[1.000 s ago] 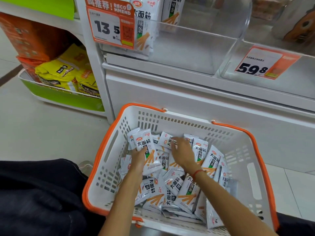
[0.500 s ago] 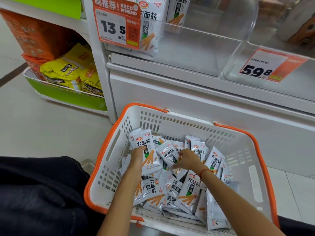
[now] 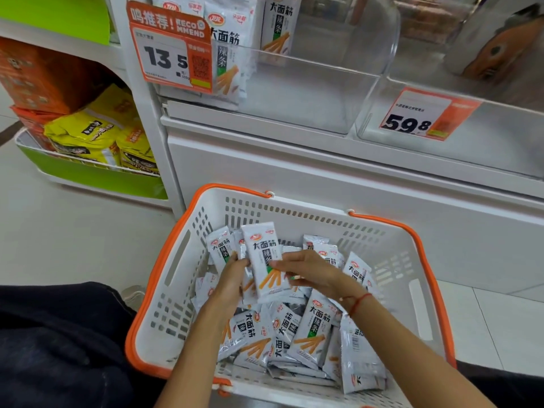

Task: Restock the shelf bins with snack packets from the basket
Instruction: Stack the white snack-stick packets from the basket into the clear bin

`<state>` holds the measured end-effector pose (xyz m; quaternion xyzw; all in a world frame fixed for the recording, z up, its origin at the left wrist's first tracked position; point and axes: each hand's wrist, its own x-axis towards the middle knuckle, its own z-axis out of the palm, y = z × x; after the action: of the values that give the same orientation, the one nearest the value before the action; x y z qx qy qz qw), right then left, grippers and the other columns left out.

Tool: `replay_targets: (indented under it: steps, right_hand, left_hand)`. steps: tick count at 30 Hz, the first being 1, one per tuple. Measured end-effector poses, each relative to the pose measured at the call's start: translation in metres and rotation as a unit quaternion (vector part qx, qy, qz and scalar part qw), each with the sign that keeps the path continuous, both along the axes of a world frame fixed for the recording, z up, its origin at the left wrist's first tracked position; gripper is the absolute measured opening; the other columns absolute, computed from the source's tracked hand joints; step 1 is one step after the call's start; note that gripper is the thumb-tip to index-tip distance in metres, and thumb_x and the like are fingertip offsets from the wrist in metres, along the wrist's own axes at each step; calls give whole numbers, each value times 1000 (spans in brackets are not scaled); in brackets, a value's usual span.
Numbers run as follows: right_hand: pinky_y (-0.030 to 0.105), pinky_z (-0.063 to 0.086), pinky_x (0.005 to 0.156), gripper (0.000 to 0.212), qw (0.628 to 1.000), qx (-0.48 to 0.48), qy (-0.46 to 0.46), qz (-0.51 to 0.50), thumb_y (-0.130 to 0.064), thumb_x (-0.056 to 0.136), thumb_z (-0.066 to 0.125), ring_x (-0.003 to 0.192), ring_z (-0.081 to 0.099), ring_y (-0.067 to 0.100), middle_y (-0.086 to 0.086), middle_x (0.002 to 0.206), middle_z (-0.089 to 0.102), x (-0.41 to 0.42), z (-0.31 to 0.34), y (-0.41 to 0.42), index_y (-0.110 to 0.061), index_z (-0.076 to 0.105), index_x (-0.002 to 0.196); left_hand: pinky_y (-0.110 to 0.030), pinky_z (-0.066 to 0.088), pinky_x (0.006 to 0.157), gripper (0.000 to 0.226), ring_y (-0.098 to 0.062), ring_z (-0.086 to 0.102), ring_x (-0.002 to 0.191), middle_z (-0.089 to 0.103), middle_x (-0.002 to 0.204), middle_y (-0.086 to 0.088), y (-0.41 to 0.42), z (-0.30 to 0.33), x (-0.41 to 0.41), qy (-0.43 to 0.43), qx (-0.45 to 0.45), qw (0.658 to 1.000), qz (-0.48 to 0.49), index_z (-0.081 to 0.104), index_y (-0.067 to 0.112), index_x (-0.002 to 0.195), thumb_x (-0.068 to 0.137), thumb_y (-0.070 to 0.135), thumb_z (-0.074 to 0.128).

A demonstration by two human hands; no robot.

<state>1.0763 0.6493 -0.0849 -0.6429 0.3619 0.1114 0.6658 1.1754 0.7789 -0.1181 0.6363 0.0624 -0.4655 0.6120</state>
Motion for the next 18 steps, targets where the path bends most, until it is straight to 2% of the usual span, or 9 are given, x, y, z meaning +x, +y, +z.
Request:
replay_targets:
  steps: [4,6,7,8,10,12,15,16,18]
  right_hand:
    - [29,38,63,43,987,-155,-24,-36,-33,78,76,64,47,21,18,65,48,7,-23,18,-13,44,59]
    - [30,43,66,37,975,-213,-29,-54,-34,79,75,69,57,20,16,75,63,8,-28,23,-16,47,62]
    - [30,46,68,28,971,-229,-26,-66,-34,79,75,73,59,17,10,86,66,9,-26,26,-18,53,74]
    - [28,47,69,29,969,-235,-22,-77,-35,79,75,76,59,15,3,95,63,10,-24,28,-20,54,91]
    - [23,47,68,53,972,-215,-19,-92,-36,80,73,83,58,14,-1,107,54,11,-22,28,-19,44,121]
    - [21,48,71,61,981,-175,-16,-83,-34,85,68,94,58,16,1,119,50,14,-19,29,-17,37,135]
    - [33,50,93,39,992,-121,-23,-27,-31,93,58,111,58,23,4,122,58,14,-16,25,-17,49,128]
    - [33,51,92,32,992,-118,-31,-9,-29,94,57,104,62,22,8,114,64,14,-10,23,-16,53,123]
    - [16,53,70,28,992,-119,-42,3,-24,95,56,82,62,11,4,99,66,11,5,18,-16,54,122]
  left_hand:
    - [-33,44,70,25,-23,56,76,59,86,-13,-3,-1,1,34,1,998,62,58,9,92,96,25,39]
    - [-33,44,71,28,-24,54,75,56,81,-12,-7,-2,2,50,-7,996,77,57,7,96,96,28,39]
    - [-34,45,71,29,-25,55,75,58,81,-13,-9,1,1,54,-12,996,72,57,6,98,95,28,38]
    - [-34,46,70,29,-25,57,74,60,81,-13,-11,2,1,55,-23,996,65,59,7,95,95,26,37]
    - [-33,46,67,30,-25,58,69,61,76,-12,-13,6,-1,61,-43,996,58,60,9,85,96,23,35]
    - [-32,45,65,29,-23,56,67,60,75,-12,-15,9,-1,50,-46,996,54,57,10,81,96,21,35]
    - [-34,44,73,23,-24,55,74,59,83,-15,-18,15,-3,25,-47,998,39,54,10,80,93,22,39]
    - [-34,45,78,22,-24,57,79,64,86,-12,-19,18,-5,19,-45,998,33,56,10,82,89,26,43]
    - [-43,45,95,45,-29,59,100,67,107,-13,-18,20,-7,0,-42,999,10,60,10,101,68,41,52]
